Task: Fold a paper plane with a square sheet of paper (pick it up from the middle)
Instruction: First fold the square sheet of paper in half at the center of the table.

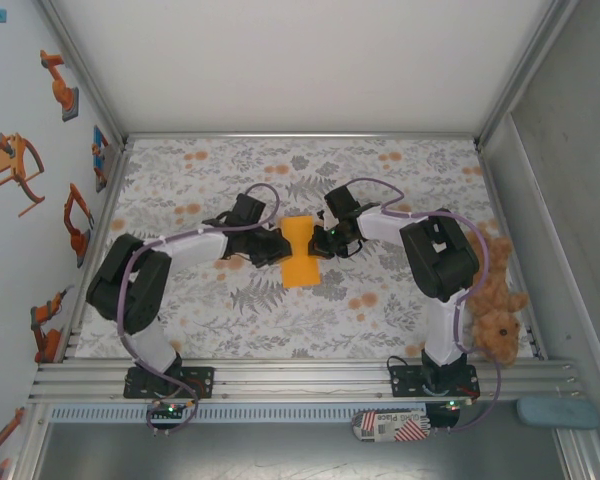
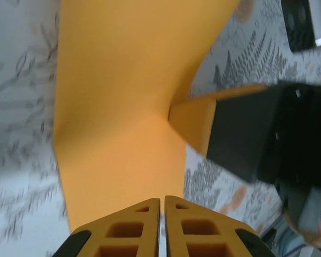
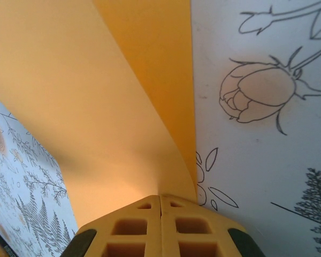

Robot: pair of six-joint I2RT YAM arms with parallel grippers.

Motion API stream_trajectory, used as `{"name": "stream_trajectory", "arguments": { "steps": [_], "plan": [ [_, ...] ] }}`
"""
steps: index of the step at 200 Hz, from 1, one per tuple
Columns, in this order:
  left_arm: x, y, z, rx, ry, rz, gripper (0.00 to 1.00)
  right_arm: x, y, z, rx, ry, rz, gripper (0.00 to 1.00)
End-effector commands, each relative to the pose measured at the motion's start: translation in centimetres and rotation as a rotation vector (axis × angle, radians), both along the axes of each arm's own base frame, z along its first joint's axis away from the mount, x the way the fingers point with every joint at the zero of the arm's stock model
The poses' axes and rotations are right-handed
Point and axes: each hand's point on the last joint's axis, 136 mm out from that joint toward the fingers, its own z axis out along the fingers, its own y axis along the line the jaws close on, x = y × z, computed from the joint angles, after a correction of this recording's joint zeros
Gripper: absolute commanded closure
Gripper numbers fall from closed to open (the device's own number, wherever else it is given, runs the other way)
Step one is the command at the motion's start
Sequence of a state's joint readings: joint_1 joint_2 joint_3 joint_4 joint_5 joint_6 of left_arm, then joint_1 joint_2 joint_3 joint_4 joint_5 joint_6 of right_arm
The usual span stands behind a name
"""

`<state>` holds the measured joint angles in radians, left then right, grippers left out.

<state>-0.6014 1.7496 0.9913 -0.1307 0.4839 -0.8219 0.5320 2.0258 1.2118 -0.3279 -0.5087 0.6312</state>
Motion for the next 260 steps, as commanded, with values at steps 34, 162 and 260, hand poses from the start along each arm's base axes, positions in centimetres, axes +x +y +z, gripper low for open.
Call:
{"name": "stream_trajectory", "arguments": {
  "steps": [34, 162, 260],
  "plan": [
    [4.1, -1.5, -1.6, -0.037, -0.047, -0.002, 0.90, -6.3, -9.2, -10.7, -0.467, 0.209, -0.037, 1.00],
    [6.4, 6.6, -3.1, 0.039, -0.022, 0.140, 0.92, -6.6, -10.7, -11.1, -0.551, 0.210, -0.014, 1.00],
    [6.6, -1.1, -1.4, -0.130, -0.040, 0.045, 0.92, -6.7, -10.6, -11.4, -0.545, 0.213, -0.014, 1.00]
  ]
}}
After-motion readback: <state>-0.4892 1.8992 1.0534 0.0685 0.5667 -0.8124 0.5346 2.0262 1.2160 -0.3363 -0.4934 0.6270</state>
